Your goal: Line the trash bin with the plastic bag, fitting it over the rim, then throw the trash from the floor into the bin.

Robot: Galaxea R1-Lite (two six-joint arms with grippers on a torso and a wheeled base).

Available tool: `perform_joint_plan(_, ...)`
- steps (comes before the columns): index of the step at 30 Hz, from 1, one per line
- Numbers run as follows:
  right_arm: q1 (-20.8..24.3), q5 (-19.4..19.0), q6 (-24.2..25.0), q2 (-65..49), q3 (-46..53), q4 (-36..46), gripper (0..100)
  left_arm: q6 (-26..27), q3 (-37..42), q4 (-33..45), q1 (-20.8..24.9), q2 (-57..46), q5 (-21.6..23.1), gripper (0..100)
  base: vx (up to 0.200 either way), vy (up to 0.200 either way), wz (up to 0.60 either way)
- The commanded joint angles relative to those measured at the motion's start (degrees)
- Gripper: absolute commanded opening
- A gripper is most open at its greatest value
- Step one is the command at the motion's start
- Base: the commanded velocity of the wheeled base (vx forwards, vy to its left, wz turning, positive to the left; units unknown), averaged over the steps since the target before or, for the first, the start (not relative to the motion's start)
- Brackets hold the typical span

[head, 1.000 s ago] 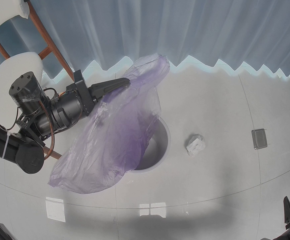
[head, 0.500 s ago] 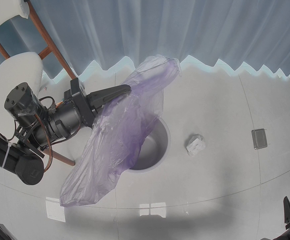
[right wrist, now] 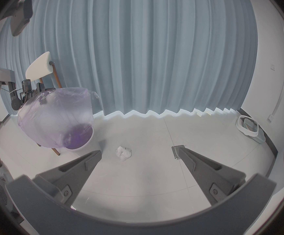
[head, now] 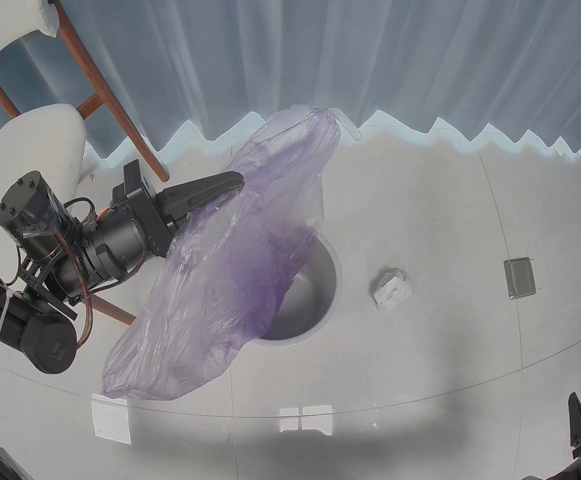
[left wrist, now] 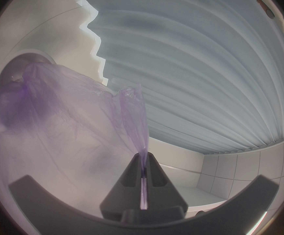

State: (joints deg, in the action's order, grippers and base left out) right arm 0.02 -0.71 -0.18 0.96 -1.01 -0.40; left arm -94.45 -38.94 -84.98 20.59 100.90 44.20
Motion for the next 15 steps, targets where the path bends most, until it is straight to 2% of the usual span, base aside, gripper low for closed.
perform_joint_plan(1,0.06,-0.08,0.18,-0.96,0.48,-2.50,100,-0.03,0.53,-0.19,-0.02,-0.27,0.01,0,0.000,0.000,0.00)
perform_joint_plan(3,0.06,-0.26,0.18,-0.88,0.31,-6.80,100,-0.03,1.32,-0.27,-0.02,-0.27,0.27,0,0.000,0.000,0.00)
perform_joint_plan(7,0.06,-0.70,0.62,-0.96,0.48,-6.37,100,-0.03,1.50,-0.27,-0.02,-0.09,0.88,0,0.000,0.000,0.00)
perform_joint_plan(8,1.65,-0.96,3.00,3.08,-2.94,-5.49,100,-0.03,1.41,-0.54,-0.02,0.08,1.59,0,0.000,0.000,0.00)
perform_joint_plan(12,9.47,-1.40,7.39,12.13,-6.37,-5.13,100,0.06,1.67,-0.80,-0.02,0.08,2.55,0,0.000,0.000,0.00)
perform_joint_plan(15,11.40,-1.49,12.31,18.02,-7.87,-4.96,100,0.06,1.85,-1.06,-0.02,0.08,2.55,0,0.000,0.000,0.00)
